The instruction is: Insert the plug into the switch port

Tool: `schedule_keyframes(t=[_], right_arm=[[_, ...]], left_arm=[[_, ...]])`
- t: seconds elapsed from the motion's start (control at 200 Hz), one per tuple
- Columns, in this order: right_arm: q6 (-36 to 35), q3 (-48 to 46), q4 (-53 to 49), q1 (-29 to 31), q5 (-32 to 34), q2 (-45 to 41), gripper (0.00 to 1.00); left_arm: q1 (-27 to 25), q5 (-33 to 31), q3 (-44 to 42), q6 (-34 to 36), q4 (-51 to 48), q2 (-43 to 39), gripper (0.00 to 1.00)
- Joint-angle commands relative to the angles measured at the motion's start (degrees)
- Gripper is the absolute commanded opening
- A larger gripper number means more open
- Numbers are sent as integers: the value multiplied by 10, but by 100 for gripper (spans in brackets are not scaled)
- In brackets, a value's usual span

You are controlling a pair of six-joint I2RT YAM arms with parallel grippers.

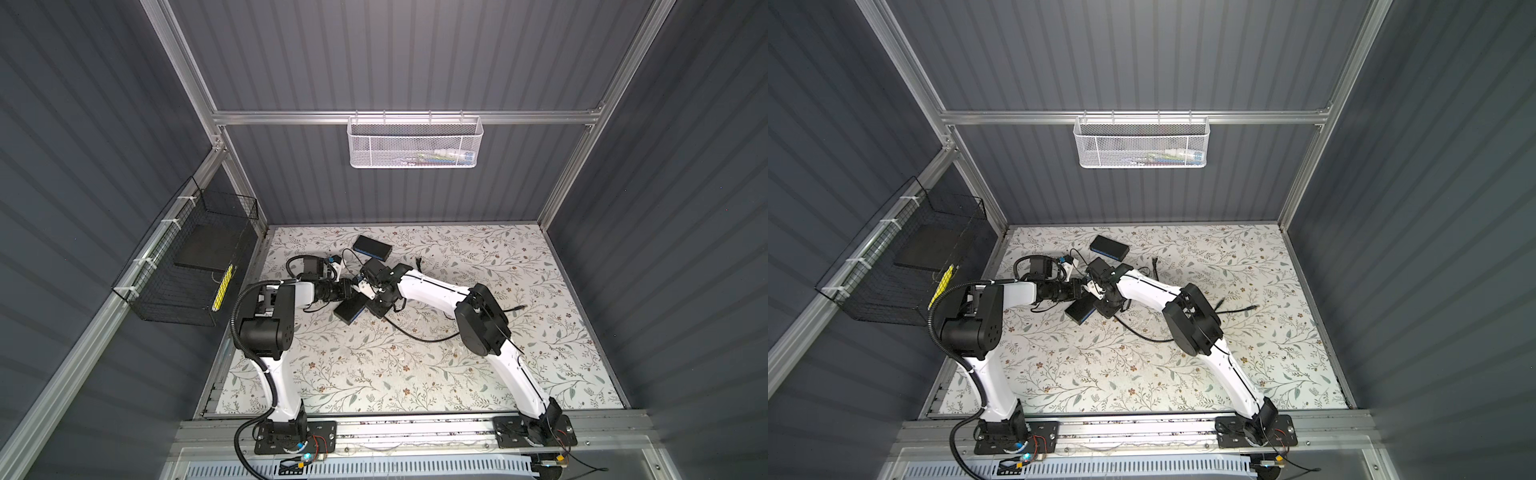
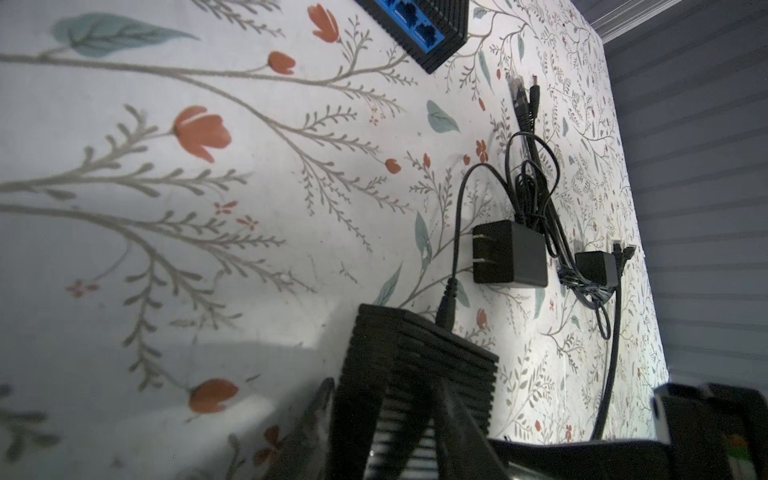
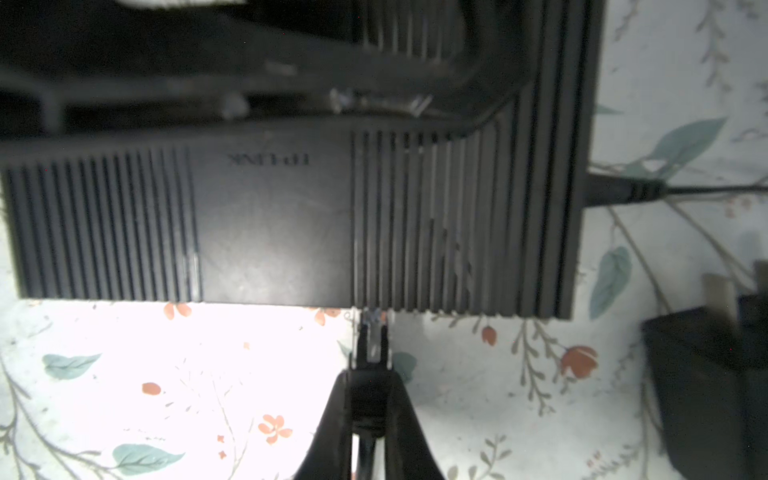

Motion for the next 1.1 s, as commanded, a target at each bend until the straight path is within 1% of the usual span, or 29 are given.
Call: schedule_keyframes(t=[0.0,0.195,0.315,0.52,0.665,0.775,1.096], right_arm=[[-13,5,65,-4,0,-13,0],[-24,7,67,-6,7,-13,0],[-24,10,68,-7,11,-14,0],[-6,17,63,-7,7,-17,0],[20,15,62,-7,15,-19,0],[39,7,63,-7,15,-24,0],[53,-9,58,-6,15,-42,0]], left_arm=[[-19,70,-20,16,-66,30,37],[-21,97,-22,10,-62,40,33],[-26,98,-25,7,-65,40,32],[-27,80,-31,-8,-64,39,31],[-27,47,-34,-22,-68,40,32],[-27,35,-38,-30,-65,35,32],[-27,24,-42,-30,-68,33,34]])
